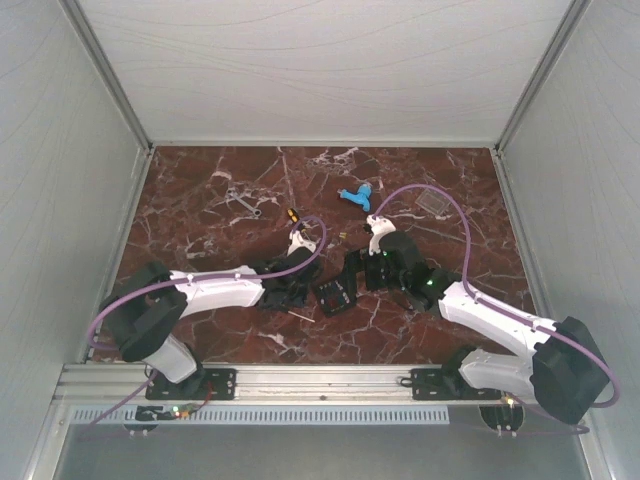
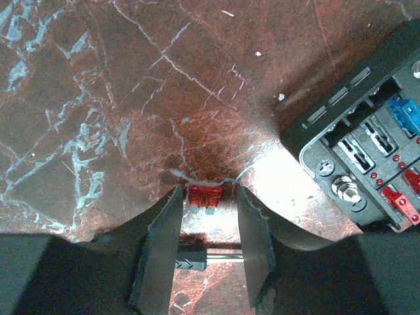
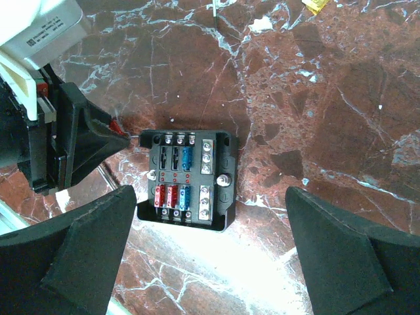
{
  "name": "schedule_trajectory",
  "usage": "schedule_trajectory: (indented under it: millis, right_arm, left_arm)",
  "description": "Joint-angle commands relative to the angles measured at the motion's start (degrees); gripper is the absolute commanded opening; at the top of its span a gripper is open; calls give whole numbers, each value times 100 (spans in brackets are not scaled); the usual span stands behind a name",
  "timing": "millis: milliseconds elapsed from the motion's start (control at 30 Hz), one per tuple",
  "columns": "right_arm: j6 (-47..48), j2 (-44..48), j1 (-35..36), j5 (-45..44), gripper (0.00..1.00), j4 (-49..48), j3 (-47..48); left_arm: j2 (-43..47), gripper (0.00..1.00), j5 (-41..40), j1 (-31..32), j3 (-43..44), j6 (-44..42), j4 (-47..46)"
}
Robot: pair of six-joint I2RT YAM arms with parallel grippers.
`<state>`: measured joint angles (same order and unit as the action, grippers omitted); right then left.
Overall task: Snap on the fuse box
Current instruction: Pick up the fuse from the center of the board.
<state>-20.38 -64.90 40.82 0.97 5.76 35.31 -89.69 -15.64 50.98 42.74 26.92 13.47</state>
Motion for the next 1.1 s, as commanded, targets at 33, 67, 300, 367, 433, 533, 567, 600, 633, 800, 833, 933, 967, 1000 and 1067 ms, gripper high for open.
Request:
schedule_trajectory:
  millis: [33, 67, 300, 367, 433, 533, 567, 600, 633, 800, 833, 933, 967, 1000, 1067]
  right_arm:
    - [79, 141, -15, -91, 96, -176, -68]
    - [78, 139, -16, -89, 96, -172, -68]
    - [78, 142, -19, -80, 96, -170, -81]
    - [79, 151, -19, -80, 96, -171, -77]
    - [87, 160, -18, -81, 96, -166, -79]
    - [87, 171, -19, -85, 96, -167, -86]
    - [86, 171, -16, -80, 96, -169, -82]
    - [91, 171, -16, -80, 96, -165, -78]
    - [88, 171, -13, -84, 96, -163, -77]
    - [87, 180, -19, -71, 96, -163, -77]
    - [87, 180, -17, -76, 96, -161, -85]
    - [87, 182, -21, -71, 96, -163, -85]
    - [87, 188, -20, -75, 96, -166, -86]
    - [87, 189, -21, -70, 96, -170, -86]
    - [87, 189, -20, -64, 96, -176, -90]
  left_arm:
    - [-179, 37, 208, -74, 186, -38, 100]
    - [-186, 36, 211, -82, 190, -37, 111]
    - [-274, 32, 250, -92, 230, -29, 183]
    - [-274, 31, 263, -92, 235, -21, 213]
    - [-256, 30, 266, -96, 243, -20, 235]
    - [-213, 28, 268, -96, 252, -13, 271]
    - [-189, 28, 266, -97, 252, -11, 284]
    - [-180, 28, 257, -91, 252, -11, 293]
    - [-161, 28, 248, -92, 252, -11, 310]
    - [-199, 30, 155, -95, 274, -27, 434]
    - [-213, 29, 150, -91, 286, -21, 468]
    - [-248, 29, 149, -90, 304, -7, 542]
    - [-255, 29, 149, -89, 307, -3, 561]
    - [-273, 29, 142, -88, 305, -4, 579]
    - [-309, 29, 106, -57, 317, 0, 642]
